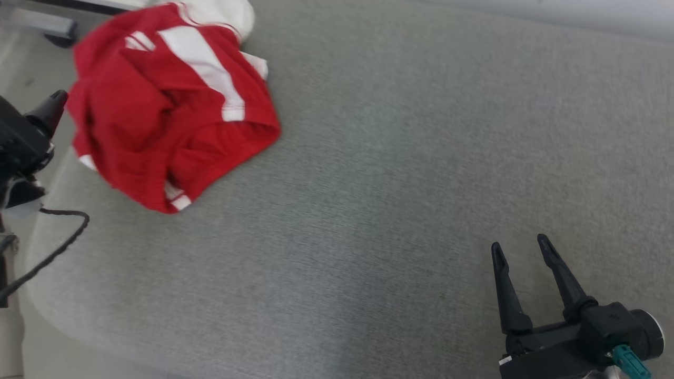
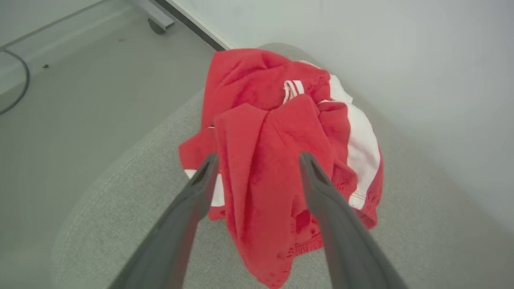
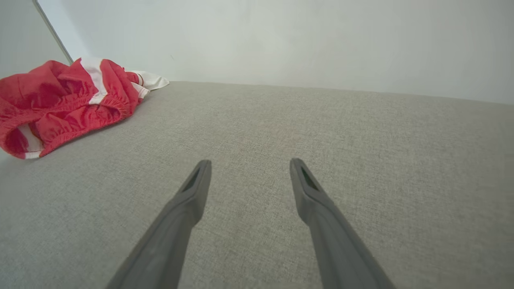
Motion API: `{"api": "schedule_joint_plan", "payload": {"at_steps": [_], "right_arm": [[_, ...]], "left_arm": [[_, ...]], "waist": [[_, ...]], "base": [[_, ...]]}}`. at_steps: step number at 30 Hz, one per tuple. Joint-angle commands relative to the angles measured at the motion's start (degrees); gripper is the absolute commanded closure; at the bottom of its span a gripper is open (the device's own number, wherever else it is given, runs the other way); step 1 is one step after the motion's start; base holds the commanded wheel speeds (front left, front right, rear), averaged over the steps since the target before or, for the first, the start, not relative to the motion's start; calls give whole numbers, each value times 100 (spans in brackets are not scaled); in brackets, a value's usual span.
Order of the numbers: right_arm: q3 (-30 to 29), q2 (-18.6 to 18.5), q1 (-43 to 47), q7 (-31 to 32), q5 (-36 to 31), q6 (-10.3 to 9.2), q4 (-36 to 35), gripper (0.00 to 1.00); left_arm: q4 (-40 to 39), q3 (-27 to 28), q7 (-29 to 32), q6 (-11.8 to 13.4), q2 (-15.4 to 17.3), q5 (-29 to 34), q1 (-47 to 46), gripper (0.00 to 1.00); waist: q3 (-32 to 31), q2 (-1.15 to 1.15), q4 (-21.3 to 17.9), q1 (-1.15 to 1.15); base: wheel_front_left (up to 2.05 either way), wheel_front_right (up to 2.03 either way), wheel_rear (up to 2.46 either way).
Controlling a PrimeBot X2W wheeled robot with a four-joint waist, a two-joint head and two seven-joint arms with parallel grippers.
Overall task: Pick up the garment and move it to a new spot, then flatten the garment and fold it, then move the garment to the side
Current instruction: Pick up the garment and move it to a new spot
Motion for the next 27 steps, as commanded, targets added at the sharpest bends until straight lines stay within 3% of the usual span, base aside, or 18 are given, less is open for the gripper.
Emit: {"api": "schedule_joint_plan", "payload": {"at_steps": [1,14,15,16,17,18,27], "right_arm": [[-15,-26,3,-20,-18,-12,-47,0],[66,4,-240,-169,110,-12,66,0],[57,6,-254,-184,123,-12,86,0],[59,8,-268,-197,128,-12,111,0],[75,11,-285,-211,140,-12,128,0],[84,13,-294,-225,153,-12,156,0],[116,20,-367,-412,371,-12,472,0]], "left_arm": [[-110,44,172,97,27,-127,72,0],[-1070,-270,1230,788,310,215,543,0],[-1136,-288,1261,821,347,257,572,56],[-1188,-295,1283,824,396,292,592,74],[-1244,-296,1304,850,428,305,616,74],[-1298,-304,1316,869,462,337,641,100],[-1763,-250,1388,888,577,290,668,100]], "waist": [[529,-2,-497,-1],[775,-2,-657,-1],[763,-2,-661,-1],[745,-2,-666,-1],[726,-2,-672,-1],[703,-2,-676,-1],[357,-2,-661,-1]], "base": [[0,0,0],[0,0,0],[0,0,0],[0,0,0],[0,0,0],[0,0,0],[0,0,0]]}}
